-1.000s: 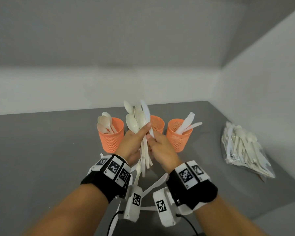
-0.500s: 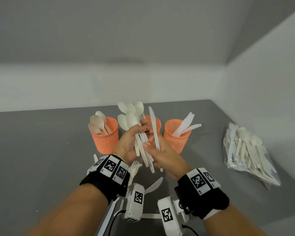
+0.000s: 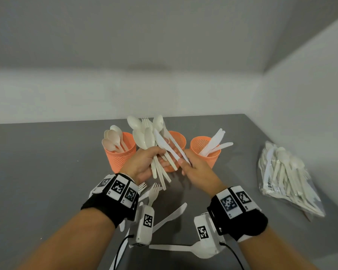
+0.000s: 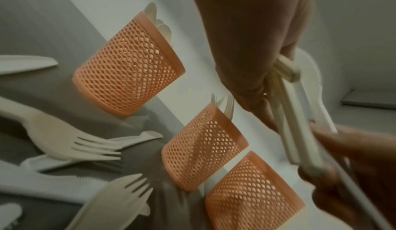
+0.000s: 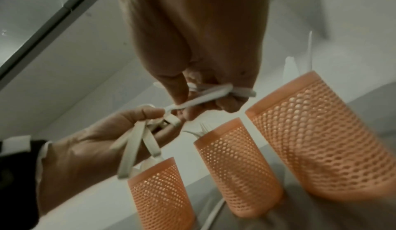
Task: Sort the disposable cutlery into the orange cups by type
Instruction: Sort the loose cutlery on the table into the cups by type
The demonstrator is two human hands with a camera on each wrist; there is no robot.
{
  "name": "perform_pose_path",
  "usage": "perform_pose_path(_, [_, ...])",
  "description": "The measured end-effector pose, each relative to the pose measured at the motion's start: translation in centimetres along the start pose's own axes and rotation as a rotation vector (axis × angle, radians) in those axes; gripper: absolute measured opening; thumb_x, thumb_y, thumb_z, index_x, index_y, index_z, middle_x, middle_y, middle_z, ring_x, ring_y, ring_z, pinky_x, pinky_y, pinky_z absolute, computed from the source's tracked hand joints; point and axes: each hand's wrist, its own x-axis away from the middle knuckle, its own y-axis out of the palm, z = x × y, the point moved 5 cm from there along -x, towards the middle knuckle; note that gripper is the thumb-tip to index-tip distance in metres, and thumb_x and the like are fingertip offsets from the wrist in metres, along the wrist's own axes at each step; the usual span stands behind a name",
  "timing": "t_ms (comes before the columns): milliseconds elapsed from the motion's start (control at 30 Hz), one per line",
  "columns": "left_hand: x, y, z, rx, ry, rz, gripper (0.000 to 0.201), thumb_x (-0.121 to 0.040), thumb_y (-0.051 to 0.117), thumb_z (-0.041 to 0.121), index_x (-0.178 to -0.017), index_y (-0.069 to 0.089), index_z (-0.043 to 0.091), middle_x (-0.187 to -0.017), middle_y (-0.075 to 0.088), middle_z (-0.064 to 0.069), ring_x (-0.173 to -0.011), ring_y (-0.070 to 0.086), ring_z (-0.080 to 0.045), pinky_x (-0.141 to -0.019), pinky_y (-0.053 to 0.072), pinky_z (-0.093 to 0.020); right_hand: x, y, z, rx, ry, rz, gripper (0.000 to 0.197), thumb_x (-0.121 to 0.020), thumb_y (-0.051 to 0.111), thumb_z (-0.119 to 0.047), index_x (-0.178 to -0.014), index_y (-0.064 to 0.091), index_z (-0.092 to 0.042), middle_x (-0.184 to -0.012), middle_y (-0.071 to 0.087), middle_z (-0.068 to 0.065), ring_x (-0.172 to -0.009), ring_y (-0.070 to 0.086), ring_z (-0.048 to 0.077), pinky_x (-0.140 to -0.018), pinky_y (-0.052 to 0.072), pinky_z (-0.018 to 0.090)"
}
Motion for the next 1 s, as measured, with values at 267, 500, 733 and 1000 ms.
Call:
perform_pose_path(267, [0.5,-0.7,-0.1,-0.209,0.017,0.021,0.01,-0.088,0.058,0.015,-0.084,0.06,0.007,-0.061,0.058,-0.004,-0.058,0.06,-0.016,-0.061,0.054,-0.03,-0.4,-1.5,-0.8,-0.137,0.045,-0.04,0.036,-0.092,0.037,0.002,-0.119,0.046,-0.022,-0.076,0.054,-0.001,-0.054,0.052,0.001,-0.055,0.044,0.013])
perform_pose_path(500, [2.0,-0.1,0.8,-0.155,0.087,-0.079,0.028,-0.09,0.043,0.037,-0.105,0.053,0.015,-0.045,0.031,0.005,-0.037,0.031,-0.007,-0.048,0.046,-0.024,-4.7,-8.2,-1.1,-0.299,-0.089,0.406,0.013,-0.099,0.033,-0.013,-0.105,0.041,-0.021,-0.078,0.05,-0.005,-0.076,0.052,0.007,-0.074,0.041,0.014])
perform_pose_path(733, [2.9,-0.3,1.0,-0.313,0.139,-0.103,0.026,-0.091,0.05,0.027,-0.072,0.05,0.01,-0.049,0.036,0.002,-0.045,0.036,-0.009,-0.051,0.043,-0.023,-7.1,-6.8,4.2,-0.258,0.128,0.315,0.012,-0.092,0.049,-0.015,-0.102,0.047,-0.022,-0.091,0.057,-0.002,-0.084,0.059,0.019,-0.079,0.048,0.031])
perform_pose_path(1000, [3.2,-0.5,0.8,-0.384,0.142,-0.088,0.031,-0.091,0.051,0.024,-0.063,0.044,0.014,-0.048,0.034,0.002,-0.044,0.034,-0.009,-0.049,0.039,-0.021,-7.1,-6.2,3.9,-0.164,0.121,0.268,0.027,-0.096,0.045,-0.014,-0.122,0.044,-0.019,-0.101,0.059,0.006,-0.08,0.055,0.012,-0.078,0.042,0.027])
